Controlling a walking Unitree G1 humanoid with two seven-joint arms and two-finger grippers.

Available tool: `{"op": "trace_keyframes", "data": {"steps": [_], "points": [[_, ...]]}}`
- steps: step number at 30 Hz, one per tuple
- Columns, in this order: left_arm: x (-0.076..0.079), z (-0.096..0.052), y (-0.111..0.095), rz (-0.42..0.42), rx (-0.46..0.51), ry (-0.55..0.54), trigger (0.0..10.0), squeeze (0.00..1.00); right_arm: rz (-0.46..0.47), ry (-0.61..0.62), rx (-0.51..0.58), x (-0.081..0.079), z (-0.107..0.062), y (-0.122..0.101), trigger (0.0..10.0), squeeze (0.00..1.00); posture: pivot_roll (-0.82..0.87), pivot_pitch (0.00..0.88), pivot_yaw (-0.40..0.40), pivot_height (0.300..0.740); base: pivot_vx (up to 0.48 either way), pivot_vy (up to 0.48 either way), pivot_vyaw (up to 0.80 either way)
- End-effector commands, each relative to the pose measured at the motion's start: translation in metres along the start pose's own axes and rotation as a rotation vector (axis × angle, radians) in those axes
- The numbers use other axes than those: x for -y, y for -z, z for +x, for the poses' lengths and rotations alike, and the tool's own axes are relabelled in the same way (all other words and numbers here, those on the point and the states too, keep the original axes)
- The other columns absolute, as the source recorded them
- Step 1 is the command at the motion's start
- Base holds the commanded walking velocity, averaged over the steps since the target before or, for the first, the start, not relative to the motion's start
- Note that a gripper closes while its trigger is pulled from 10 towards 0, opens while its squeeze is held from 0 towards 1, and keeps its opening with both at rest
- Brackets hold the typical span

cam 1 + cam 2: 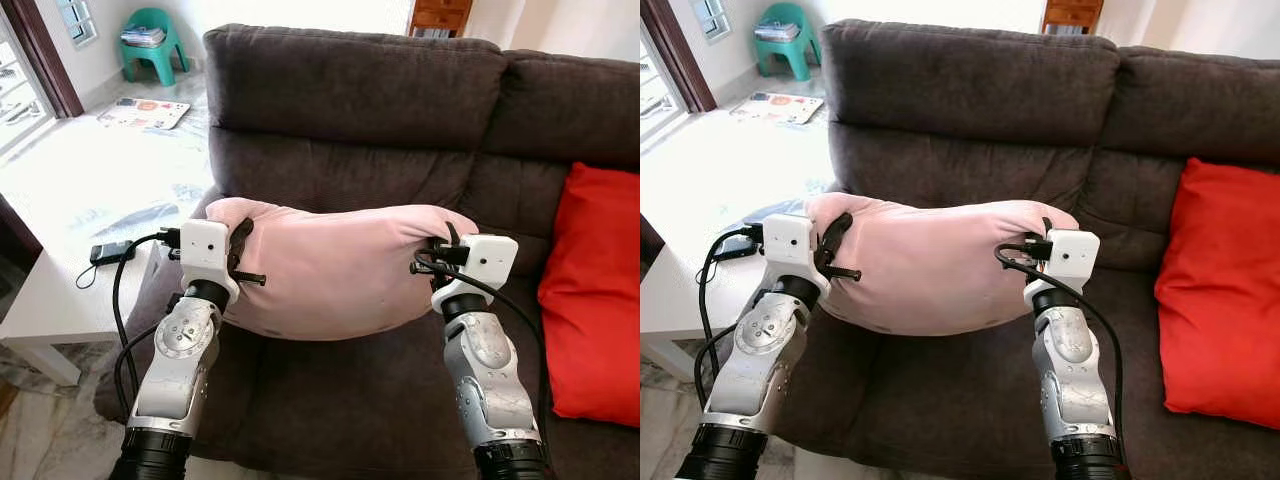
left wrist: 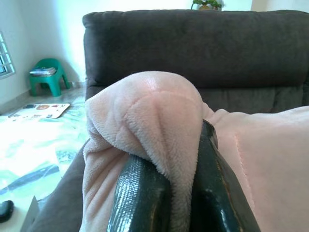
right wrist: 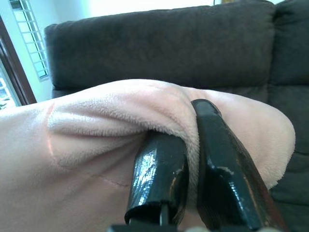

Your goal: Move the pillow to the sofa from floor

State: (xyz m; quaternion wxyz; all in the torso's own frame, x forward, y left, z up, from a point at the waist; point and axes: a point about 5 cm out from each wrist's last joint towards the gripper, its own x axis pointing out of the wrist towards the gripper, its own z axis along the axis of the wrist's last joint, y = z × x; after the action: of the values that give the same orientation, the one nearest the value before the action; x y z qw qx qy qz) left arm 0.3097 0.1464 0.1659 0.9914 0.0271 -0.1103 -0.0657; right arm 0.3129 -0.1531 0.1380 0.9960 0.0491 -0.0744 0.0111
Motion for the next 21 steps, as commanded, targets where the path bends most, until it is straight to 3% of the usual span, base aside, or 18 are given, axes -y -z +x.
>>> {"op": "trace_keyframes", "data": {"steps": [1, 21], "points": [[-0.0121, 0.0005, -0.0055, 0.03, 0.032, -0.053, 10.0, 0.0, 0.019, 0.051, 0.089, 0.0091, 0.0047, -0.0202, 10.0, 0.0, 0.0, 0.044, 0.0, 0.74, 0.0, 0.315, 0.0], [-0.0128, 0.0006, -0.0051, 0.027, 0.028, -0.059, 10.0, 0.0, 0.026, 0.05, 0.09, 0.0084, 0.0073, -0.0225, 10.0, 0.0, 0.0, 0.063, -0.002, 0.74, 0.0, 0.332, 0.0]]}}
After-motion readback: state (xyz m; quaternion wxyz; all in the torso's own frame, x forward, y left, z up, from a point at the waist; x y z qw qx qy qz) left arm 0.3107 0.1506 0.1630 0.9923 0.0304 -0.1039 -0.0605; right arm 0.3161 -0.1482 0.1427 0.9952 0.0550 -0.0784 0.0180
